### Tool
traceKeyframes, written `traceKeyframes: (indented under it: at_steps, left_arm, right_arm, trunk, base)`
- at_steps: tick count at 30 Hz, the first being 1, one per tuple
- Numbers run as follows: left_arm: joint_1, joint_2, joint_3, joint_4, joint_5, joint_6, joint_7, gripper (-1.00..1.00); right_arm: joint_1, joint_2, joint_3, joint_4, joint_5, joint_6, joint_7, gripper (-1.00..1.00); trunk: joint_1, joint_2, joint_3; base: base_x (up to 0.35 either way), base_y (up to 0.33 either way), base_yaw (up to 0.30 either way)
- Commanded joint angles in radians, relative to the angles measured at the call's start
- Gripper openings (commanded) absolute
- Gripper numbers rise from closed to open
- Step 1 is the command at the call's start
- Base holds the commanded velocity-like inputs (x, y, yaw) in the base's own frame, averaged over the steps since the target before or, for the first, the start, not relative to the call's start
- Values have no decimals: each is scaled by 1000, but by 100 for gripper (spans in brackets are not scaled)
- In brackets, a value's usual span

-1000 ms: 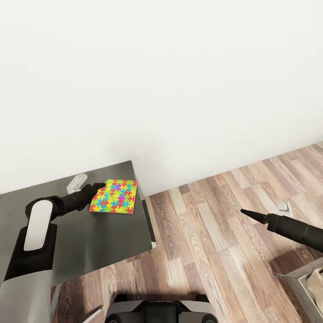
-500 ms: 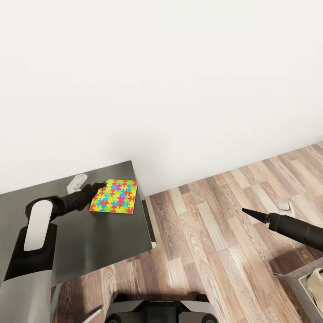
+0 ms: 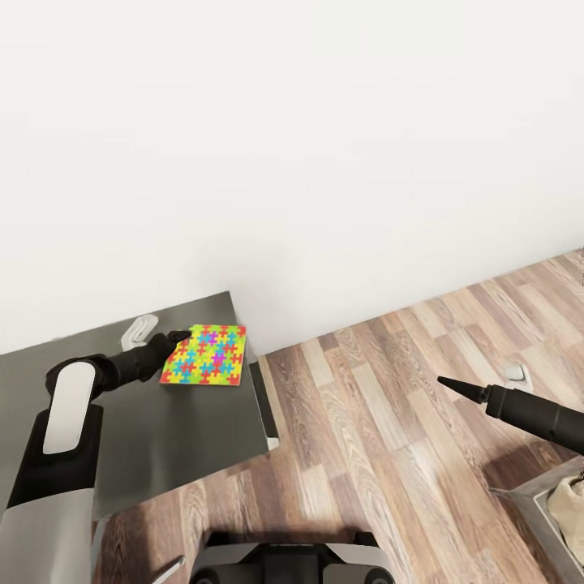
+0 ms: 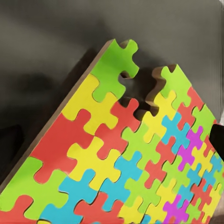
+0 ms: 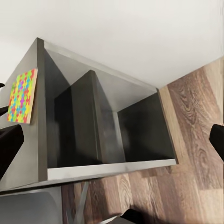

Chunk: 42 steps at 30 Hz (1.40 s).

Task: Put all the toys in the child's room - the three board games (two on the bed and one on the table), the two jigsaw puzzles on the table, and the tennis ball on the table - inside the toy box on the table in the child's room.

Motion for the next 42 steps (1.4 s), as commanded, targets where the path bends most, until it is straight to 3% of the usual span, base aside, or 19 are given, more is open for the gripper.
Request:
traceKeyframes:
  at_steps: [1,13,38,42]
  left_arm:
    - [0,0,0,56,24,1,10,100]
    - [0,1,2,54,25,1,10,100]
    - [6,4,10,43,32,1,9,100]
    - [10,10,25,12,33,3,6,100]
  right_arm:
    - [-1,0,-1,0,1,5,3,100]
    - [0,5,0,0,1,5,3,100]
    - [2,11,5,0,1,5,3,100]
    - [1,12,6,0,1,5,2,100]
  trunk:
    - [0,-1,-1]
    - [0,-1,-1]
    - [0,-1,-1]
    - [0,-1,-1]
  base:
    - [0,-5,-196]
    - [0,-2,-147]
    - [0,0,-10]
    - [0,0,0]
